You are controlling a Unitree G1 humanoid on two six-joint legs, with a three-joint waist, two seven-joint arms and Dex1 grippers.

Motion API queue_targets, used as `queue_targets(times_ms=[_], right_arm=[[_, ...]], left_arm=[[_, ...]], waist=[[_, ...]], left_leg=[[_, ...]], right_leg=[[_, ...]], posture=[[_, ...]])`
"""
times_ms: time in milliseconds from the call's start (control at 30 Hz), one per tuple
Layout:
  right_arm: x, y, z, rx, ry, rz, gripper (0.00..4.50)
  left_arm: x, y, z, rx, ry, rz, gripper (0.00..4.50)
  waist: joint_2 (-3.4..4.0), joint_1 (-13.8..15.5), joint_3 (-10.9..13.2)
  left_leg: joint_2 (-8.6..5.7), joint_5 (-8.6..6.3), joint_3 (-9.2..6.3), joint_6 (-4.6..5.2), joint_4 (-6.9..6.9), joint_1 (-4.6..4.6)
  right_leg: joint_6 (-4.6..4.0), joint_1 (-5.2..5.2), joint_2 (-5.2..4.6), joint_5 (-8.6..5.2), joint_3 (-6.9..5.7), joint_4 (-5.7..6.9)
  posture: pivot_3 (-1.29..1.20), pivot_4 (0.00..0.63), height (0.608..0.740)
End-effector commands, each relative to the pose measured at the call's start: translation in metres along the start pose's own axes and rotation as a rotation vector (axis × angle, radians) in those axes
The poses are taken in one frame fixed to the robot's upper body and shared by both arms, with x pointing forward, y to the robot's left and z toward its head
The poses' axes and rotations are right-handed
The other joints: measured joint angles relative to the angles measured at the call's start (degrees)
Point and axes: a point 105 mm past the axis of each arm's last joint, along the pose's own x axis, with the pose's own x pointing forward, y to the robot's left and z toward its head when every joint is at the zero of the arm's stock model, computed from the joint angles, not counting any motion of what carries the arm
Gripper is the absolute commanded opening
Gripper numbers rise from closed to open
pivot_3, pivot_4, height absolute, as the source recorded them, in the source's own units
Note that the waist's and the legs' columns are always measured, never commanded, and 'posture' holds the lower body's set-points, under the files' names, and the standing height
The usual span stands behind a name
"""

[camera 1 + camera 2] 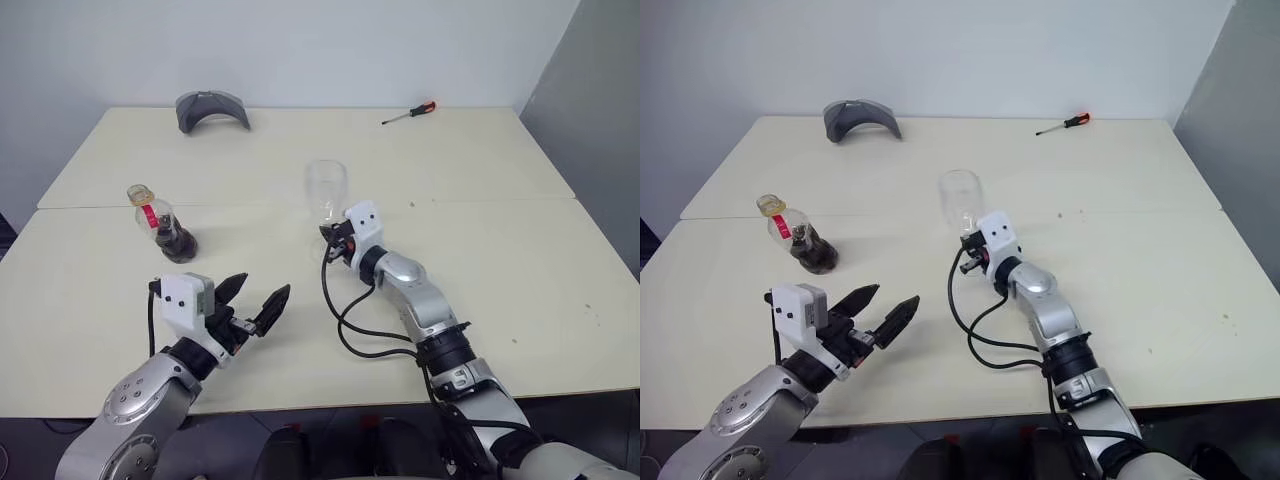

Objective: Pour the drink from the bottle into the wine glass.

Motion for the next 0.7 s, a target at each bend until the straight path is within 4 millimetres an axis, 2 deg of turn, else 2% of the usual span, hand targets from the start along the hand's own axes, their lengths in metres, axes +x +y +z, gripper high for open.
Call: queue_targets(times_ms=[33, 200, 367, 700], right_arm=[[0.009, 0.011, 0.022, -0.052, -0.091, 0.040, 0.16], [0.011, 0.019, 0.013, -0.108, -0.065, 0.070, 0.16], [0.010, 0.017, 0.002, -0.172, -0.010, 0.073, 0.16], [0.009, 0.010, -0.001, -0.157, 0.014, 0.053, 0.16]], left_arm=[[-0.002, -0.002, 0.006, 0.025, -0.032, -0.007, 4.50], [-0.001, -0.001, 0.008, 0.030, -0.038, -0.001, 4.50], [0.000, -0.002, 0.009, 0.031, -0.041, 0.000, 4.50], [0.005, -0.004, 0.013, 0.031, -0.048, -0.009, 4.50]], waist=[[0.00, 0.02, 0.00], [0.00, 0.15, 0.00], [0.00, 0.10, 0.00], [0.00, 0.12, -0.01]], left_leg=[[0.00, 0.00, 0.00, 0.00, 0.00, 0.00], [-0.03, 0.00, 0.00, 0.00, 0.01, -0.02], [-0.03, 0.00, -0.01, 0.00, 0.01, -0.02], [-0.03, 0.00, -0.02, 0.00, 0.01, -0.01]], right_leg=[[0.00, 0.00, 0.00, 0.00, 0.00, 0.00], [0.00, 0.00, -0.06, 0.00, -0.01, 0.00], [0.00, 0.00, -0.06, 0.00, -0.02, 0.00], [0.00, 0.01, -0.06, 0.00, -0.02, 0.01]], posture=[[0.00, 0.150, 0.740], [0.00, 0.150, 0.740], [0.00, 0.150, 0.740], [0.00, 0.150, 0.740]])
